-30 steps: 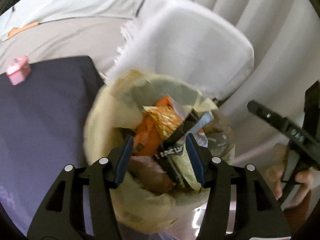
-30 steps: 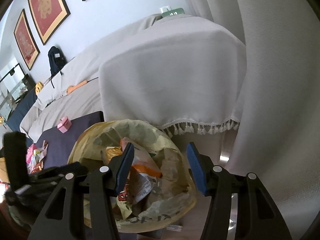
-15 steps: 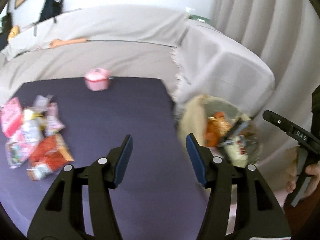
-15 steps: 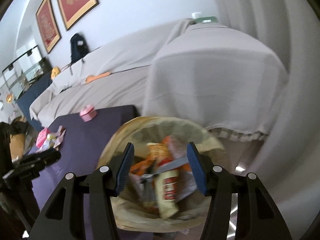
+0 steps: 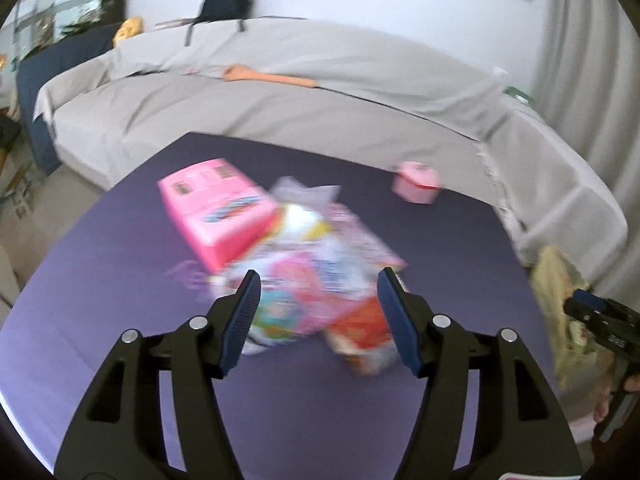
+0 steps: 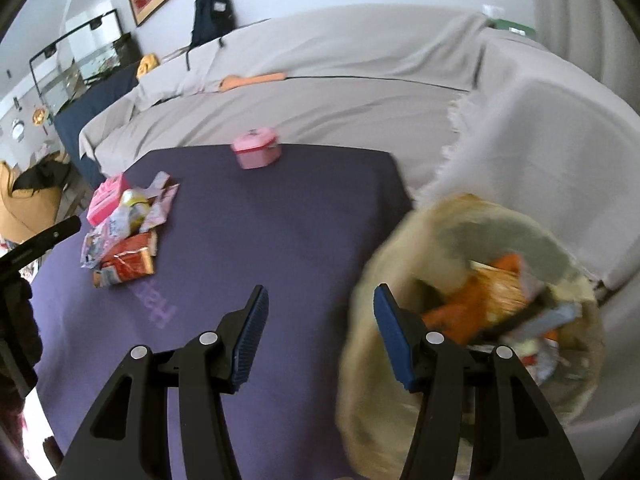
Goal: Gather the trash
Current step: 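Move both open grippers back over the wrapper pile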
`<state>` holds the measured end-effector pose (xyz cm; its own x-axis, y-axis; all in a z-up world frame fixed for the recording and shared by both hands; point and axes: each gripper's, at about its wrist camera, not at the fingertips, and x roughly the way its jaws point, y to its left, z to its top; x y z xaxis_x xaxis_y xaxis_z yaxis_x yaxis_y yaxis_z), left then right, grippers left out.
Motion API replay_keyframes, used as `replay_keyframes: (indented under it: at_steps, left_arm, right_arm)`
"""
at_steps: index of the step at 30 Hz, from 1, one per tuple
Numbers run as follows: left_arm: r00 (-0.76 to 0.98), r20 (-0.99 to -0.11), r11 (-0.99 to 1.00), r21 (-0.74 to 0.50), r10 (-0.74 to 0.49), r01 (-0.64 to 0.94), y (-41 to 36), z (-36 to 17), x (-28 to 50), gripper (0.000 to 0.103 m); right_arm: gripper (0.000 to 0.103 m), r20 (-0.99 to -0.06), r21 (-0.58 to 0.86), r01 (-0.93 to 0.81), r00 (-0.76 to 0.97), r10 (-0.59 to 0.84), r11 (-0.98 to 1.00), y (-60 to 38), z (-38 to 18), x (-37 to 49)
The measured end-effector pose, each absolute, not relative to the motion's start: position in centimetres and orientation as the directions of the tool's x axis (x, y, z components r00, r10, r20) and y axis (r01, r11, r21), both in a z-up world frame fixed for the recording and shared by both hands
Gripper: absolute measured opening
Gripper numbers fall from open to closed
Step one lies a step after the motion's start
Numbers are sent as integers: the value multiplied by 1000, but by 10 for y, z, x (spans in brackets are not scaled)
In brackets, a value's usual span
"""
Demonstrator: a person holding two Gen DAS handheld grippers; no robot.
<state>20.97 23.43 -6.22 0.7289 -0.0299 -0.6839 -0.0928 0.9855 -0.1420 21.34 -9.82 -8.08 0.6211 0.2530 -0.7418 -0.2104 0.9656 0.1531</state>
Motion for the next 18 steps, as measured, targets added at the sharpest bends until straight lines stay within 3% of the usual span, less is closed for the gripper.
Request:
replay_keyframes:
  at_steps: [8,18]
  left_arm:
    - [725,-688,955,-229,-21,-190,306,-77,202,58]
    - [727,-685,951,-252,-42,-182,324,-79,183,59]
  right_arm:
    - [52,-802,151,-314,516,302,937,-2,-96,229]
    - [52,-827,84,-441,470,309,894,95,-109,227]
